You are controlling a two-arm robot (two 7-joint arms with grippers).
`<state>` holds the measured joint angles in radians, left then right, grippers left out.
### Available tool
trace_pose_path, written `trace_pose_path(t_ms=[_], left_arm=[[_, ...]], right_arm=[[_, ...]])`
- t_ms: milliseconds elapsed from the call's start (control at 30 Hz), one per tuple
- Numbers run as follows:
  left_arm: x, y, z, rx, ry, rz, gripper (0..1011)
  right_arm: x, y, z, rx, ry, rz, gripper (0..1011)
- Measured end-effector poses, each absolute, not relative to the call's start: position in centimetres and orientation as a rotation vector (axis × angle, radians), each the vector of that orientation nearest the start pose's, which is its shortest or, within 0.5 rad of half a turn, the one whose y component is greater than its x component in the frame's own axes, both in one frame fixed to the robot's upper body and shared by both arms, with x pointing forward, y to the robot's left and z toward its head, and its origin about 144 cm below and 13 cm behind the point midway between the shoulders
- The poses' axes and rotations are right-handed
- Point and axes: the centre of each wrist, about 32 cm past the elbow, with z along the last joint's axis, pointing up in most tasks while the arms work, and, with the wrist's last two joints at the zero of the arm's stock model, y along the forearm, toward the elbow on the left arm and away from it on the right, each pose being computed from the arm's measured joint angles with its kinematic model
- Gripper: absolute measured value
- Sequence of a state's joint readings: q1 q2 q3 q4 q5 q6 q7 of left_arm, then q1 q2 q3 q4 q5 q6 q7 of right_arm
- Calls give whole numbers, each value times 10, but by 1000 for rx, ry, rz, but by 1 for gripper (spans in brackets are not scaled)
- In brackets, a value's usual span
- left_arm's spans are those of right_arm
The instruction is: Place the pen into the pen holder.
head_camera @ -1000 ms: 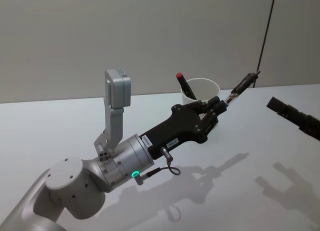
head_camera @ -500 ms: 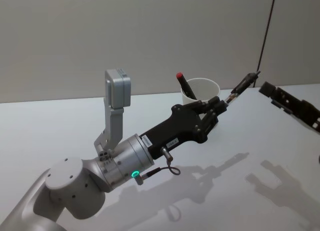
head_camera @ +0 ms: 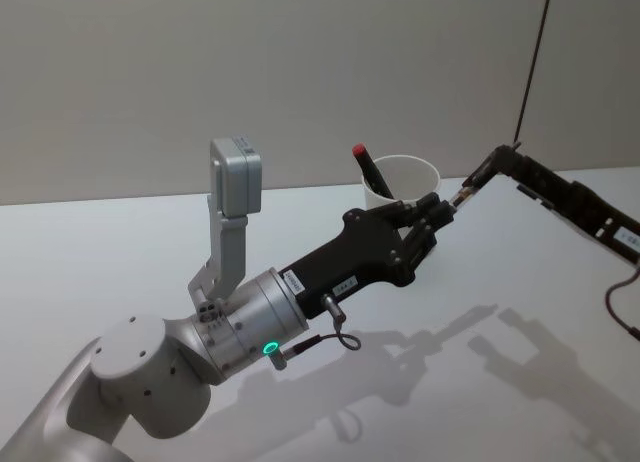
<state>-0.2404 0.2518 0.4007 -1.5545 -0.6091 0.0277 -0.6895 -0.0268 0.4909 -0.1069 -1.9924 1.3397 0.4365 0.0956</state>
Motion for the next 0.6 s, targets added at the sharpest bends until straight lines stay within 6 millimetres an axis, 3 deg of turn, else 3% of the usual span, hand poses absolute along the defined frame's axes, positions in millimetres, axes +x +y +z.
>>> trace_pose_path(t_ms=[600], left_arm=[[502,179,1196,-281,104,473,116]], right_arm=[[440,-256,1268,384,698,-818,1001]])
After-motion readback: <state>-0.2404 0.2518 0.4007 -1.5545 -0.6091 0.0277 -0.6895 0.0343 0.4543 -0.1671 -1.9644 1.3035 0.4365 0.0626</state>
